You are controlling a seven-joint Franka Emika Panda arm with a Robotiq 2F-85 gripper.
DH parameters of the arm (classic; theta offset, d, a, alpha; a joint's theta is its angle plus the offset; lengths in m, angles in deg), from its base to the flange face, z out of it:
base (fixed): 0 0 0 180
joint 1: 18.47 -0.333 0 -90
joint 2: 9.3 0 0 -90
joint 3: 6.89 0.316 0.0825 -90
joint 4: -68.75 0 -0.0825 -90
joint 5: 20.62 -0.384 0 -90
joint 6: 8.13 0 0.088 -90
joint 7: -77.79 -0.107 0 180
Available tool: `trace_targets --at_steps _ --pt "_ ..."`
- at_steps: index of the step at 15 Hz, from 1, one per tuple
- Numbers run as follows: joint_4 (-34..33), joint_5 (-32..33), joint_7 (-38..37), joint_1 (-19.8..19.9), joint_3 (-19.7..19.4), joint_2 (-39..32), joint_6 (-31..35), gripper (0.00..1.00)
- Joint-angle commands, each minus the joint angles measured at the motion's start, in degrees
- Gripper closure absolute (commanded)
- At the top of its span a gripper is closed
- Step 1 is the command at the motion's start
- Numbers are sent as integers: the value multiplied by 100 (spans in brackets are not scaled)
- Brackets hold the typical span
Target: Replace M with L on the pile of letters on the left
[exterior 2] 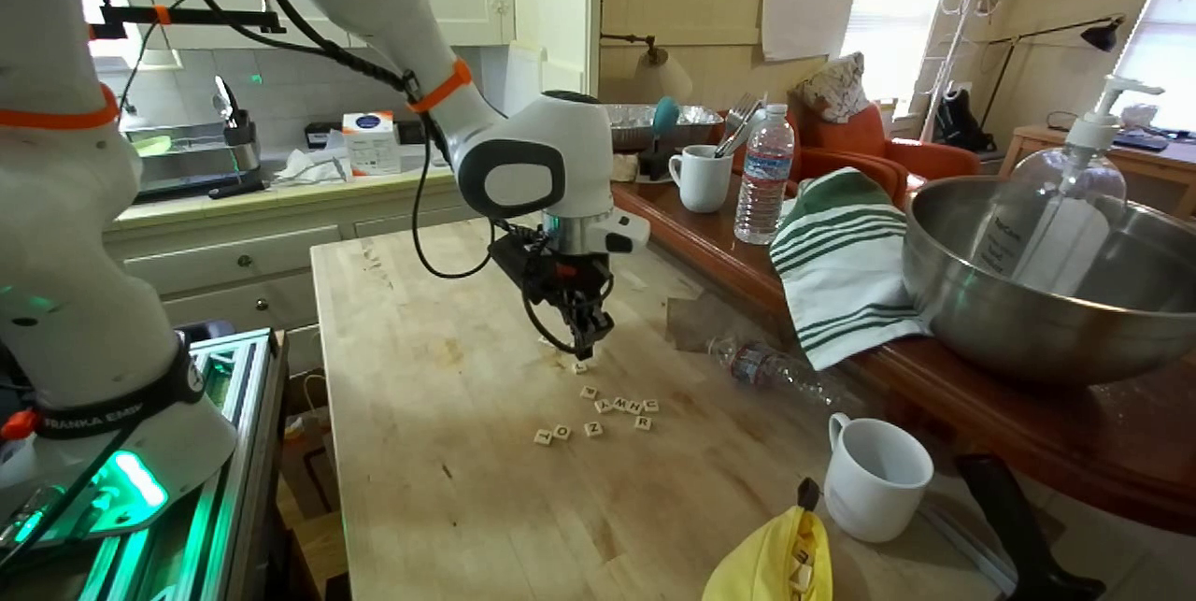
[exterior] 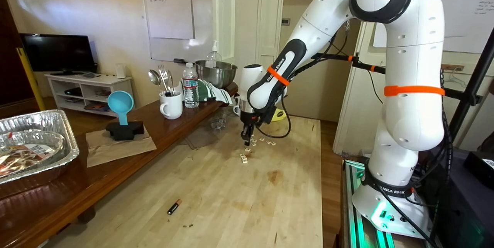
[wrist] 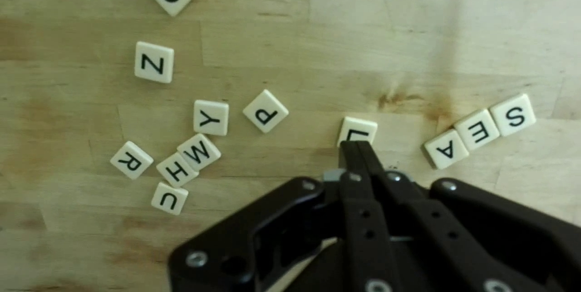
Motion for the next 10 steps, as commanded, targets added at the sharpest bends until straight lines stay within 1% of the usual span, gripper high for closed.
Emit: trace_targets --at_steps 1,5,10 --pt "-22 121 766 154 101 -136 119 100" --pt "-61 73 1242 237 151 -323 361 100" --pt "-58 -34 1791 466 362 -520 830 100"
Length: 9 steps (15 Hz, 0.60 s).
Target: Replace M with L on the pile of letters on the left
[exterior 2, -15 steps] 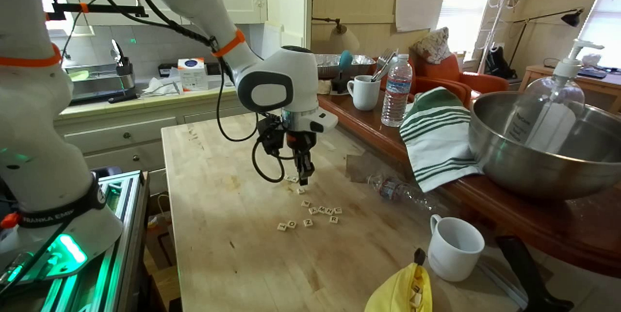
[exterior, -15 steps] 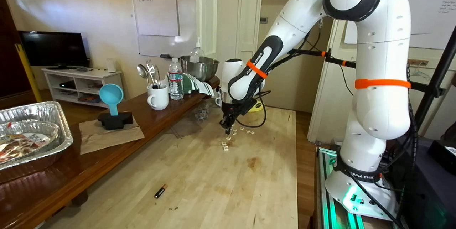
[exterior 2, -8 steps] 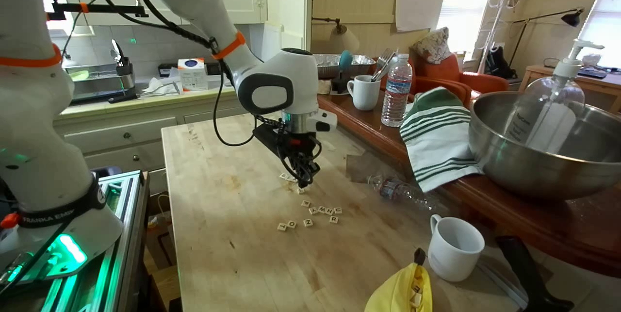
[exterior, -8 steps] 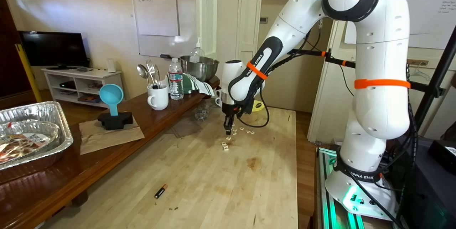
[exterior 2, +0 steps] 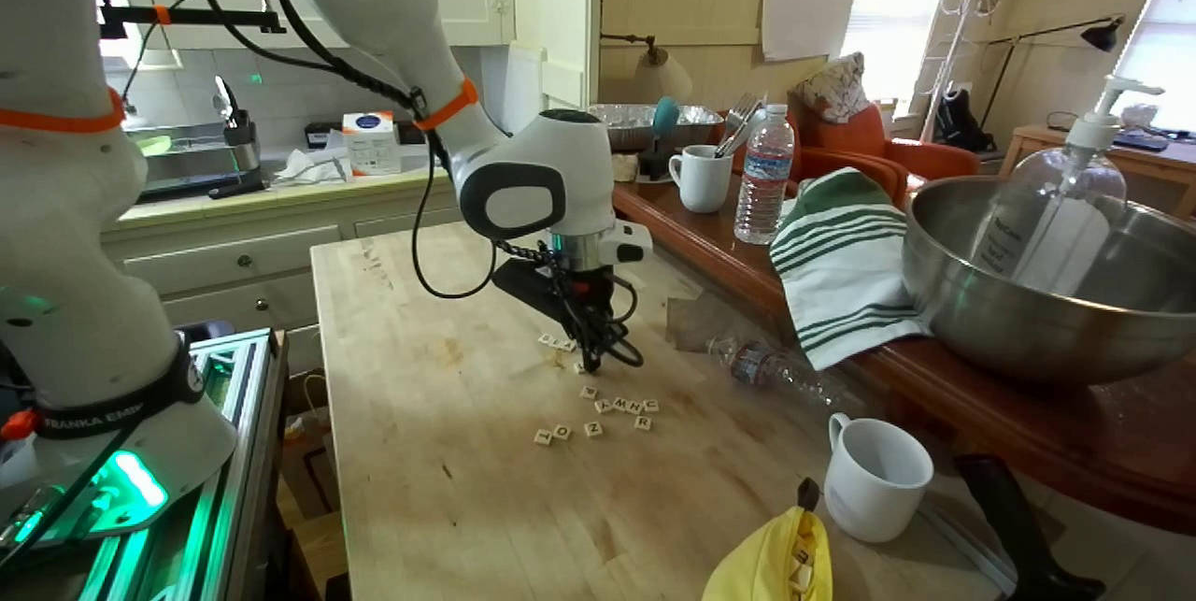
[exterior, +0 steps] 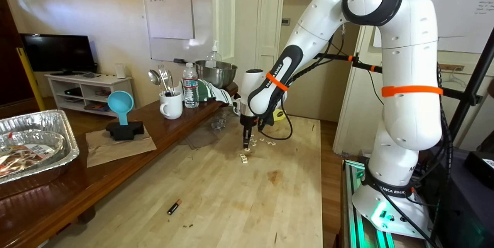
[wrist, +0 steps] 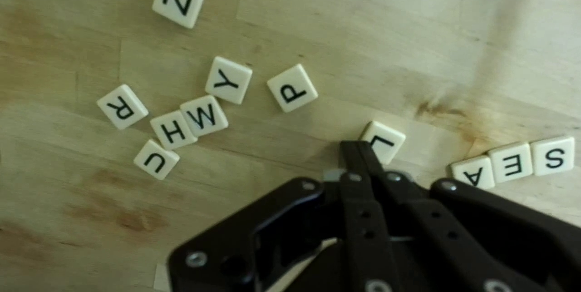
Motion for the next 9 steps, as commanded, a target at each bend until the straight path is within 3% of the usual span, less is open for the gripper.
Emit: trace_targets --at_steps 1,9 --pt "-47 -63 414 257 239 -217 275 100" --pt "-50 32 57 197 201 -191 96 100"
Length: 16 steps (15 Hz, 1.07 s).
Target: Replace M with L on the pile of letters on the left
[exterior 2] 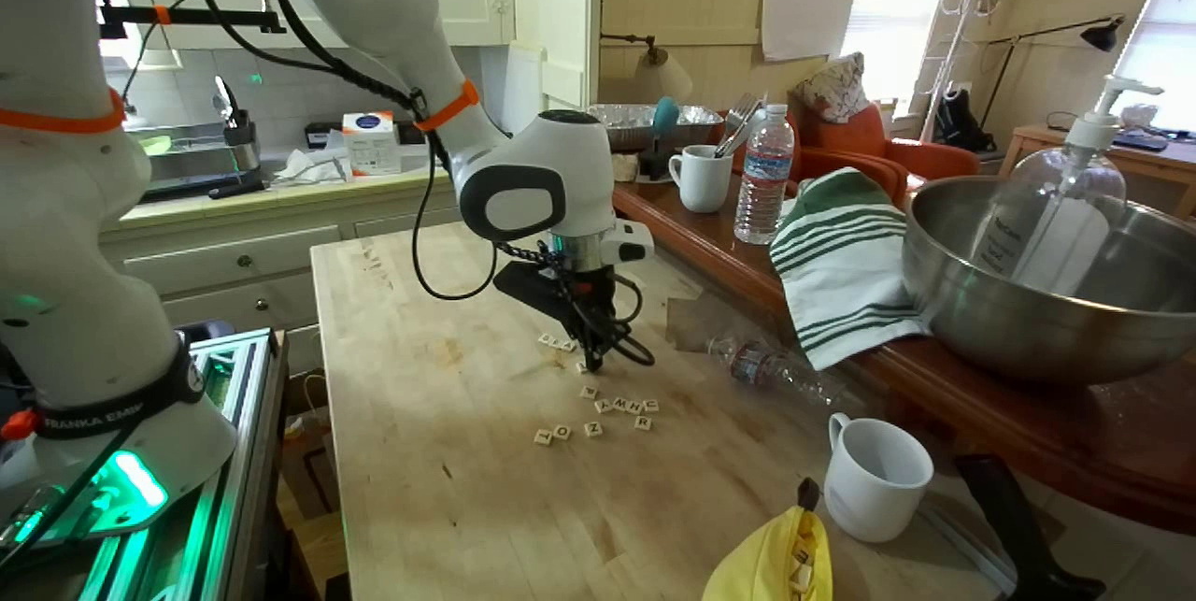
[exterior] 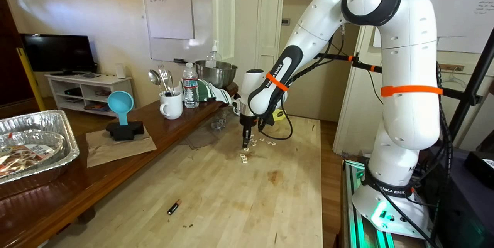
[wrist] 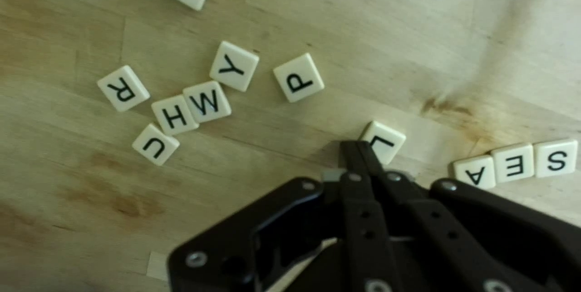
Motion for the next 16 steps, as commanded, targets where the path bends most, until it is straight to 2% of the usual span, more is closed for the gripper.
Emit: trace_targets --at_steps 1,9,16 --pt "-62 22 -323 -16 7 -182 -22 100" --pt "-116 -362 -1087 -70 106 -211 -128 100" --pt "-108 -403 -1705 -210 65 -212 -83 100"
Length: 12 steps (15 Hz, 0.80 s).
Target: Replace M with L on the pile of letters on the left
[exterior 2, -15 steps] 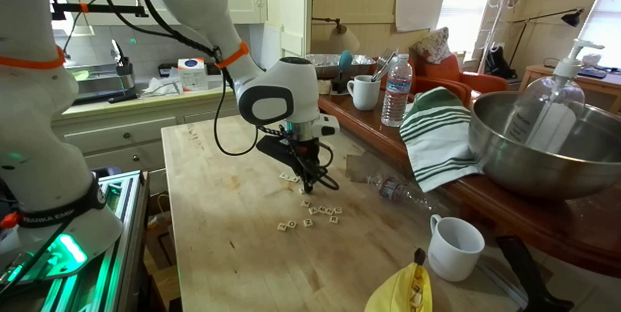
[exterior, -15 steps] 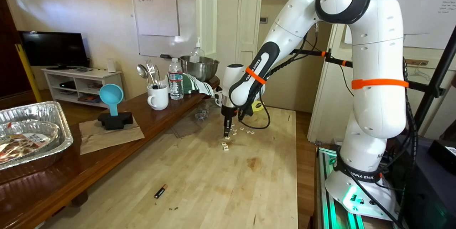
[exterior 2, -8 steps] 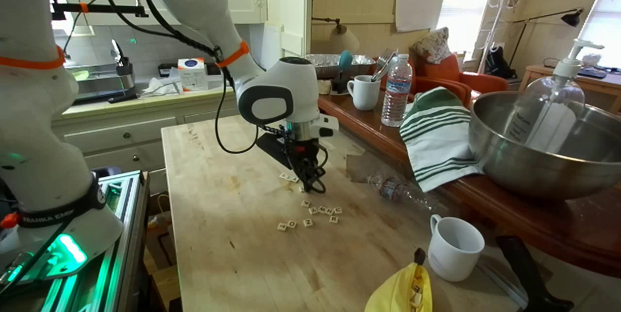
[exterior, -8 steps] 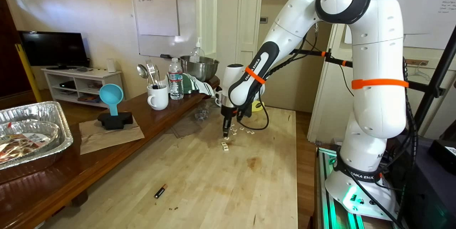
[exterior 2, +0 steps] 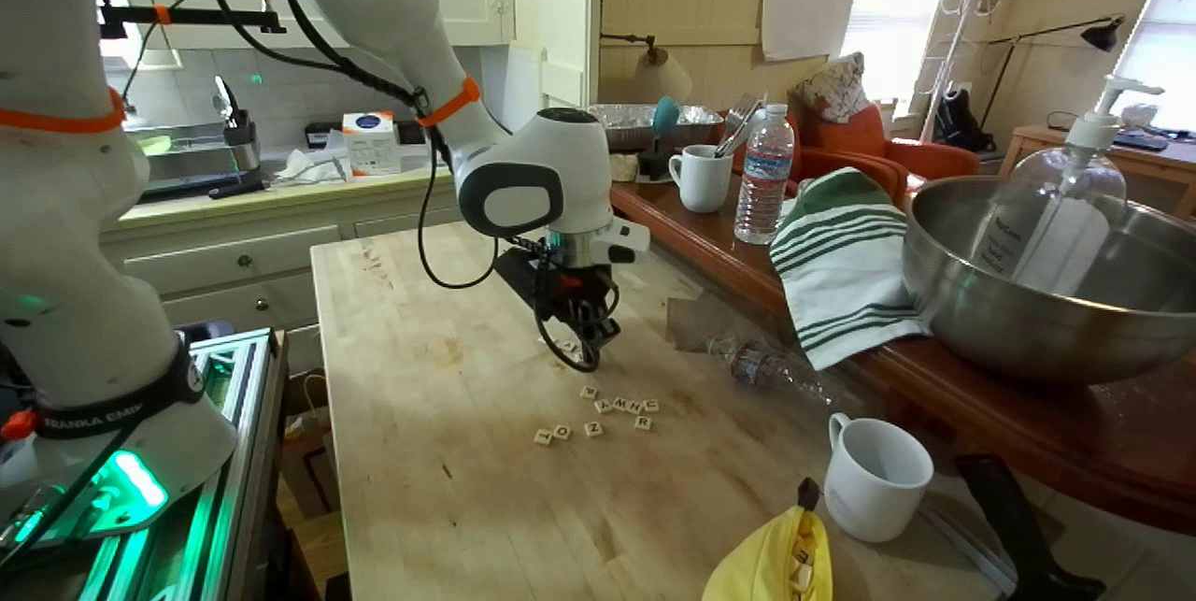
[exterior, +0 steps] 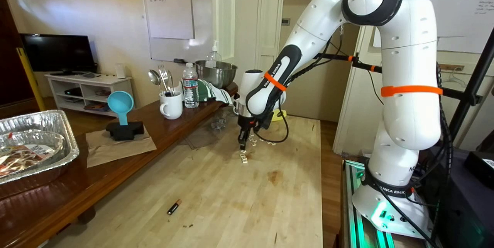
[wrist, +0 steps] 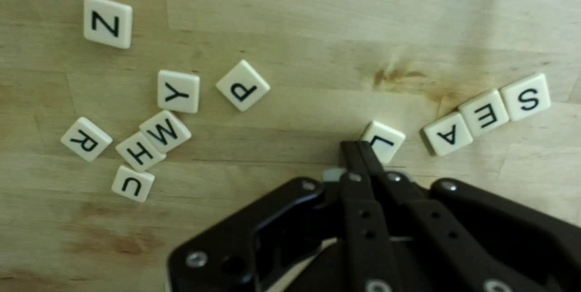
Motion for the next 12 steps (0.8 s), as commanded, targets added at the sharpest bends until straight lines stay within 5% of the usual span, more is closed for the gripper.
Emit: trace_targets --at_steps 1,12 --pt "-107 -98 -443 -140 -26 -208 -90 100" --pt "-114 -249 -1343 -267 -81 -204 -140 100"
